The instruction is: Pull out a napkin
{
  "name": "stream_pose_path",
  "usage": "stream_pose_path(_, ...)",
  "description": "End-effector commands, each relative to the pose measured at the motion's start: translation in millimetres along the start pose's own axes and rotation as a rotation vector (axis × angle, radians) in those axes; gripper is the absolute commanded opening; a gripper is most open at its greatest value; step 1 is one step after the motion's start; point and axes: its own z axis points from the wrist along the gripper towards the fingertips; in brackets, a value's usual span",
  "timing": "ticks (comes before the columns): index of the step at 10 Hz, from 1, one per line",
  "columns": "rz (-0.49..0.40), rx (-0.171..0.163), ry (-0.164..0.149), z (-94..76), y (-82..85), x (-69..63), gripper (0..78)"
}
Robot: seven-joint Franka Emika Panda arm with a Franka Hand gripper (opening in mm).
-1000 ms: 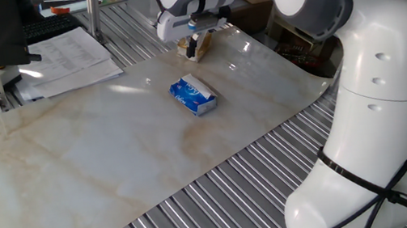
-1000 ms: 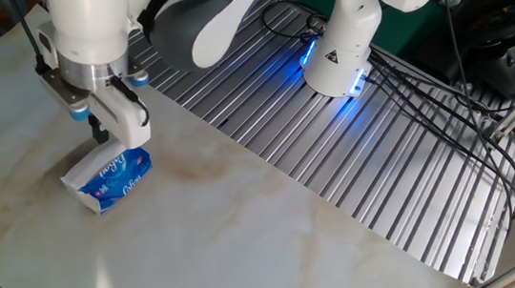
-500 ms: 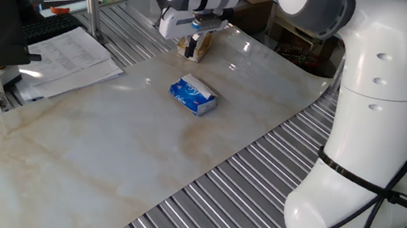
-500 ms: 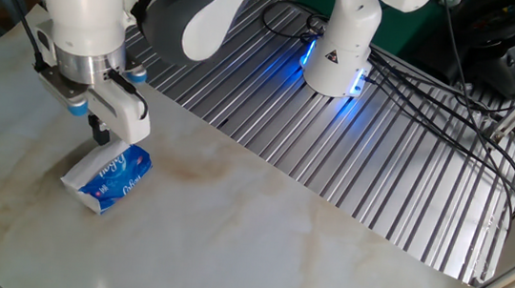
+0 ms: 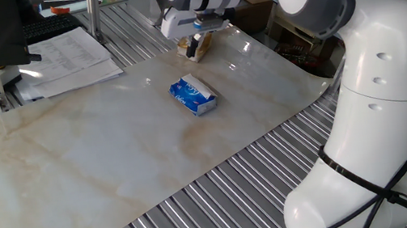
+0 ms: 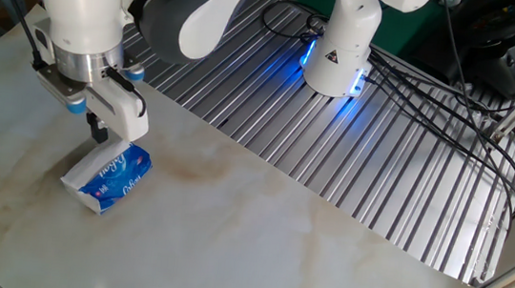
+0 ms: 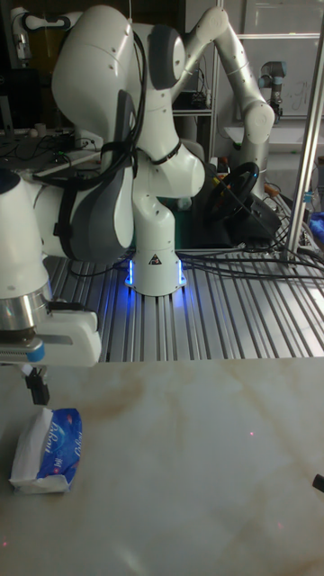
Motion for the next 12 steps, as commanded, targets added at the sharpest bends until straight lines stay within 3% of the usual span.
stream_pose_path(1,-0.029,-0.002,-0.009,4.3,-27.7,6.0,0.0)
stream_pose_path(3,-0.033,-0.001,-0.004,1.1,-35.4,12.6,0.0)
stream_pose_path(4,-0.029,-0.001,-0.003,1.4,-42.8,22.8,0.0)
stream_pose_path(8,-0.004,-0.009,-0.008,14.8,-40.2,43.6,0.0)
stream_pose_path(12,-0.03,-0.006,-0.042,33.3,-35.0,53.5,0.0)
